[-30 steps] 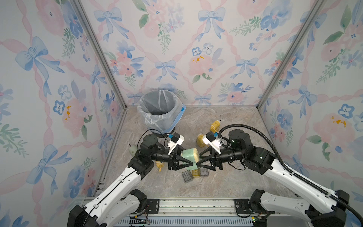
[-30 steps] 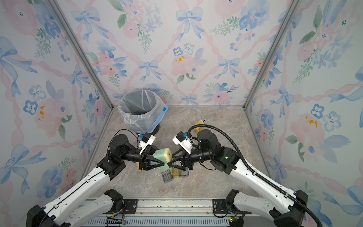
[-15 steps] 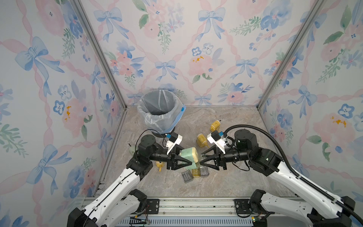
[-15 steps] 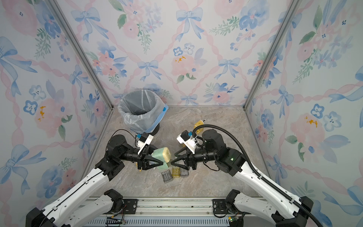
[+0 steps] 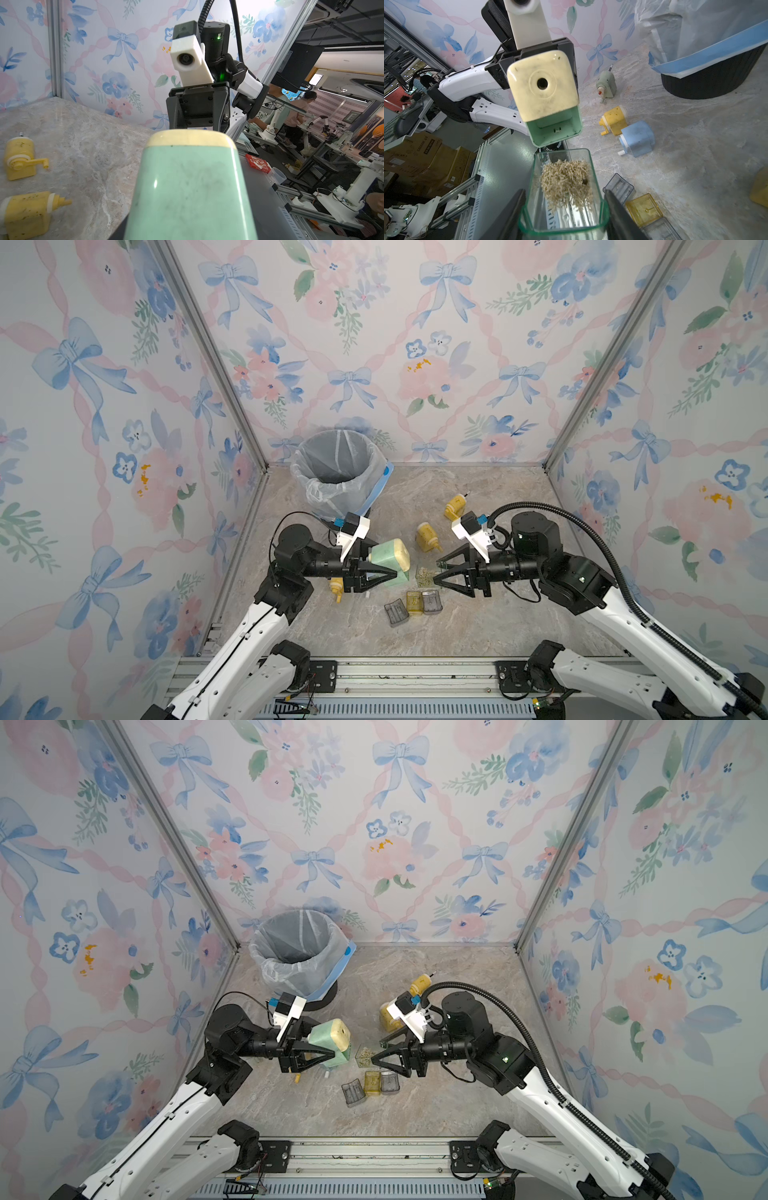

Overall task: Take out the pencil sharpener tray and clean the shavings
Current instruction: Open the container of the pencil sharpener, then pour the shavings into the trash bin.

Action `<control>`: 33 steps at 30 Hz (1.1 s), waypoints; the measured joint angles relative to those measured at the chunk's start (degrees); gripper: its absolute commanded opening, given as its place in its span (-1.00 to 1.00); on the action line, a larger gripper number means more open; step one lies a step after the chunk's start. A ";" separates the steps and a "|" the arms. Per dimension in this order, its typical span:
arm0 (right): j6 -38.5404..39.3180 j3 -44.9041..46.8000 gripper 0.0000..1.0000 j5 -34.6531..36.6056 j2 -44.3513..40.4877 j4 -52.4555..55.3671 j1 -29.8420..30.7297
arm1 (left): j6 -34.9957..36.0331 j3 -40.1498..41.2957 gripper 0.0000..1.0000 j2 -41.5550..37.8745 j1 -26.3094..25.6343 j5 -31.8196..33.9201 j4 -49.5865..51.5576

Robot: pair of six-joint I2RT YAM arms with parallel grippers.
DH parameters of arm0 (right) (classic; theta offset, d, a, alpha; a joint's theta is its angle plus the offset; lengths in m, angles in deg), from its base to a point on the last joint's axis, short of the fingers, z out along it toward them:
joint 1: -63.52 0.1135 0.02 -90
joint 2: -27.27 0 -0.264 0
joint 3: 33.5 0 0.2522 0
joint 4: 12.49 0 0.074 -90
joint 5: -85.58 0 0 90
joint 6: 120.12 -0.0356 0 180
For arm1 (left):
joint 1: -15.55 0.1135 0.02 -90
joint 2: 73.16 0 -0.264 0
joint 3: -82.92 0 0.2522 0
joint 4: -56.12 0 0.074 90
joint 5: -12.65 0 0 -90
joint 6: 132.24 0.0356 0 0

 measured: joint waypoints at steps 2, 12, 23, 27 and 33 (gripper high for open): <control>0.00 -0.07 -0.07 -0.13 0.00 0.11 -0.42 | -0.28 0.00 -1.00 -0.52 0.79 1.16 -0.17; -0.48 -7.43 -0.06 -3.78 5.18 -0.26 -1.46 | -1.77 4.61 -1.00 -5.20 4.15 16.28 2.78; -5.35 -21.68 -0.09 -8.79 18.82 -5.77 -1.49 | -0.48 8.61 -1.00 -17.00 5.42 37.33 13.77; -8.35 -27.15 -0.09 -8.94 24.50 -8.66 -1.38 | 0.50 10.36 -1.00 -18.36 5.42 45.53 18.45; -13.07 -38.27 -0.10 -8.85 35.28 -11.19 -0.85 | 1.60 10.67 -1.00 -16.20 5.53 51.56 22.36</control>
